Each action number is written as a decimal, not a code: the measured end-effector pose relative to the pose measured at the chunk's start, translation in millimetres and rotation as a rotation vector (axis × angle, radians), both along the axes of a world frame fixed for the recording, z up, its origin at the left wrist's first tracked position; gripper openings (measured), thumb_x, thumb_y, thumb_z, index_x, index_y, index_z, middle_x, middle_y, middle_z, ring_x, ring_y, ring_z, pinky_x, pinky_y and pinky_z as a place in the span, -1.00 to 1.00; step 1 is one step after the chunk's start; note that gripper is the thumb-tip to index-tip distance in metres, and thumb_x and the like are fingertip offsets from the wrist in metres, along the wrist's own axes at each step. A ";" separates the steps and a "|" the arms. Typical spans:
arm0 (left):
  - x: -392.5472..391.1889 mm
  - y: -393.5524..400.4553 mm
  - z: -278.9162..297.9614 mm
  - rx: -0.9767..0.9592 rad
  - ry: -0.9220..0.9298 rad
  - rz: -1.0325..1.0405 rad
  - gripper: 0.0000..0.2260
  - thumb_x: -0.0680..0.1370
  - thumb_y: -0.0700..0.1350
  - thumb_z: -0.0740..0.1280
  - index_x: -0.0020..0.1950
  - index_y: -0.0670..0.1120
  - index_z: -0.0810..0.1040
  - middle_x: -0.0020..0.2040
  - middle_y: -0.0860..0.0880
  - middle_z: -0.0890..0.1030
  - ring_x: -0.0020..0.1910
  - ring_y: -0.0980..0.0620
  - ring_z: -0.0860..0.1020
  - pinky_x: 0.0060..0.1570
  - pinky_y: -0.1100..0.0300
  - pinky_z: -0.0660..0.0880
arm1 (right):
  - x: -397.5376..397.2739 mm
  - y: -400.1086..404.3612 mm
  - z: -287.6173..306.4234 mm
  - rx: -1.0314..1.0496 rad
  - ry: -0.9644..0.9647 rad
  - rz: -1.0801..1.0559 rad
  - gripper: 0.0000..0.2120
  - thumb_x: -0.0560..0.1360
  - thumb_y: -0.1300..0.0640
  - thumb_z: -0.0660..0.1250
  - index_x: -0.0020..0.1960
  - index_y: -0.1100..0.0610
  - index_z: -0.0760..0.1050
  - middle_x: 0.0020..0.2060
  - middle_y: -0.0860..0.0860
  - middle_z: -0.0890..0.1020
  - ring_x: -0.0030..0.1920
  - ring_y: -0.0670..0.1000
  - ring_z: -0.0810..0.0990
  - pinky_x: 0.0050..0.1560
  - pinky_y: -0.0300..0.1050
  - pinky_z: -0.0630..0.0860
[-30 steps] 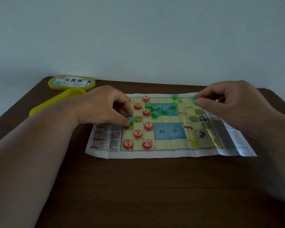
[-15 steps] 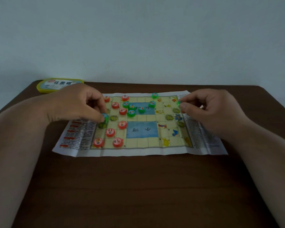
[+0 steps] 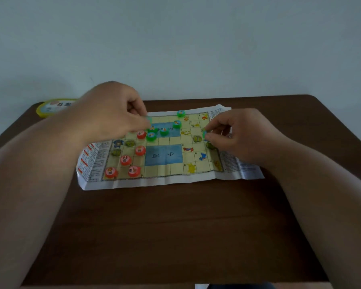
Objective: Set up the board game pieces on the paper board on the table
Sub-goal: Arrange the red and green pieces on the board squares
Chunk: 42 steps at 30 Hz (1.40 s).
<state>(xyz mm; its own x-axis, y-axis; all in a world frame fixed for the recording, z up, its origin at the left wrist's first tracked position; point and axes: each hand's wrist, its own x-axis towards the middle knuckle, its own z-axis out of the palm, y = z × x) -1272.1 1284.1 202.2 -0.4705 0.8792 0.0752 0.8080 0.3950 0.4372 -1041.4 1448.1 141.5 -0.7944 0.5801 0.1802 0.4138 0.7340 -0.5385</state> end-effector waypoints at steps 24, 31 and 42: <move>41.6 17.7 -41.0 0.148 0.029 -0.107 -0.95 0.52 0.07 0.49 -0.09 0.18 0.64 -0.12 0.19 0.56 -0.22 0.18 0.52 -0.27 0.24 0.38 | 4.2 5.9 -4.4 0.016 -0.122 0.098 -0.71 0.49 -0.01 0.50 0.21 -0.08 0.67 -0.18 -0.09 0.62 -0.15 -0.07 0.61 -0.05 -0.01 0.64; 50.9 19.6 -46.0 -0.026 0.119 -0.290 -0.69 0.45 0.29 0.45 0.12 0.20 0.68 -0.01 0.26 0.52 0.03 0.23 0.52 0.07 0.12 0.47 | 3.0 6.9 -6.0 0.063 -0.129 0.094 -0.76 0.53 -0.02 0.49 0.20 -0.10 0.66 -0.16 -0.08 0.62 -0.14 -0.10 0.58 -0.13 -0.15 0.55; 56.5 16.3 -46.5 -0.096 -0.007 -0.415 -0.82 0.42 0.18 0.54 -0.03 0.21 0.67 -0.03 0.23 0.55 -0.01 0.29 0.53 -0.06 0.31 0.45 | 1.6 8.7 -9.5 0.121 -0.109 0.123 -0.77 0.51 -0.02 0.50 0.17 -0.07 0.68 -0.18 -0.10 0.60 -0.15 -0.09 0.58 -0.09 -0.07 0.57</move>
<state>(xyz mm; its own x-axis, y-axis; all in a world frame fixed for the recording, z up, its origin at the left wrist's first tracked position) -1215.6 1300.5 155.7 -0.0753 0.9970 -0.0177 0.9042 0.0757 0.4203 -1039.8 1456.7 132.0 -0.8763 0.4571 0.1522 0.3681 0.8391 -0.4005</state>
